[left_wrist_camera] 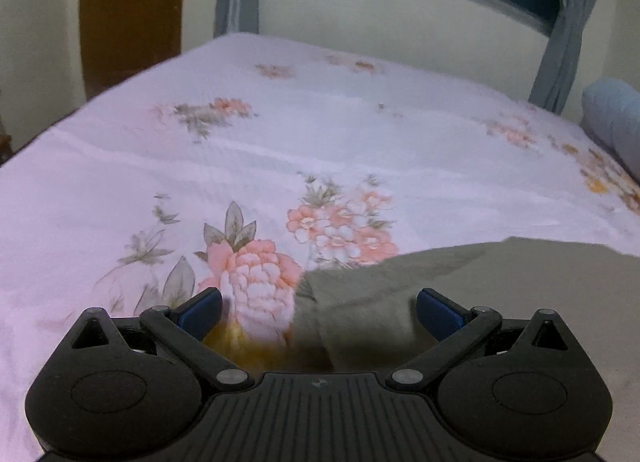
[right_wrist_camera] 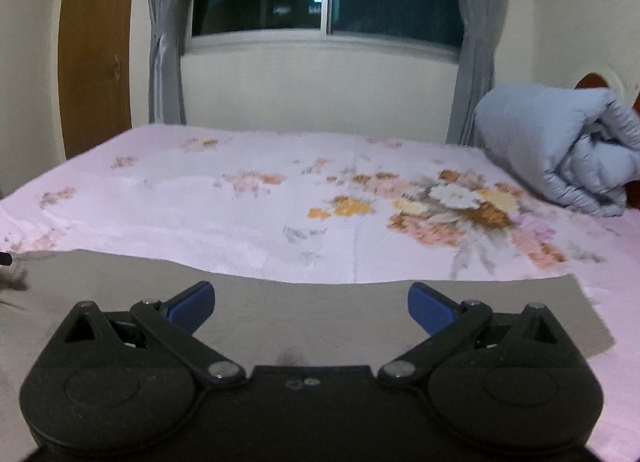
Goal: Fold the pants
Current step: 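Grasp the grey pants leg hem with the left gripper while the right gripper approaches the other hem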
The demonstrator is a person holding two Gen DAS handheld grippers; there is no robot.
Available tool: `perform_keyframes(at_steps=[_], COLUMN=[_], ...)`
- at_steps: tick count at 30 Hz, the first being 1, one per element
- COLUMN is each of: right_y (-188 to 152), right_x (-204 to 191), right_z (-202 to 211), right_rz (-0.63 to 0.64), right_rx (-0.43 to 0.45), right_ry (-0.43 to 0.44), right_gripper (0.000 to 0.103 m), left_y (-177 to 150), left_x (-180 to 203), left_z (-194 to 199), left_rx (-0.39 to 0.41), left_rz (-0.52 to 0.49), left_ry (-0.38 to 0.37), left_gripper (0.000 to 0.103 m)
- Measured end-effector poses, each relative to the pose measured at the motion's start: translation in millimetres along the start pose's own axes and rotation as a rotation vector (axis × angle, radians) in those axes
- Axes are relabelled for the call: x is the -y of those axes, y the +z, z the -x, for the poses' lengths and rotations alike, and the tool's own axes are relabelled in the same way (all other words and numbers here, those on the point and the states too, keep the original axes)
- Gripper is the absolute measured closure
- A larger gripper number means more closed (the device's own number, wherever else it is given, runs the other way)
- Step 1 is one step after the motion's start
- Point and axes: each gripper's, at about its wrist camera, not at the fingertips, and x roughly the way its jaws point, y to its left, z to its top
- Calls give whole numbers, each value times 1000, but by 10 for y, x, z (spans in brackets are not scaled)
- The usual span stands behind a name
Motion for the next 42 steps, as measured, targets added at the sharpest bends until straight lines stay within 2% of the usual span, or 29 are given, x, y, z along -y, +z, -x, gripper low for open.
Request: perform_keyframes(at_steps=[3, 5, 7, 9, 11, 14, 15, 17, 19, 24, 30, 33, 34, 36, 42], right_y=[10, 9, 3, -1, 7, 9, 8, 9, 10, 42, 85, 109, 120, 137, 145], right_x=[-17, -22, -15, -7, 6, 21, 19, 11, 4, 5, -33, -70, -85, -132, -143], right_z=[-163, -187, -186, -180, -192, -203, -209, -222, -233, -298, -618, -791, -857, -991, -1314], right_rz=[-5, -18, -27, -31, -37, -58, -59, -52, -52, -16, 73, 121, 142, 215, 394], right_rx=[-12, -12, -11, -7, -7, -18, -23, -27, -35, -36, -61, -71, -78, -94, -152], right_ry=[2, 6, 12, 15, 13, 6, 4, -3, -3, 6, 48, 79, 94, 121, 238], right_gripper=[6, 6, 6, 6, 6, 6, 6, 6, 6, 6, 6, 11, 15, 22, 35], left_y=[-22, -96, -134, -137, -149, -137, -126, -114, -94, -73, -91, -98, -95, -83, -3], left_x=[-55, -37, -47, -39, -12, 14, 13, 62, 68, -31, -109, -133, -137, -142, -101], left_z=[-249, -305, -348, -396, -383, -343, -324, -293, -233, 16, 357, 475, 514, 594, 893], left_rx=[-39, -25, -13, -12, -15, -22, -22, -23, -10, 64, 177, 205, 214, 233, 296], left_rz=[-19, -58, -48, -47, -60, -88, -90, -100, -85, -9, 91, 100, 100, 99, 76], left_ry=[-65, -89, -114, -122, -120, -144, -163, -182, -213, -270, -327, -333, -335, -340, -373], left_gripper=[0, 0, 0, 0, 6, 26, 43, 57, 81, 86, 86, 86, 86, 86, 86])
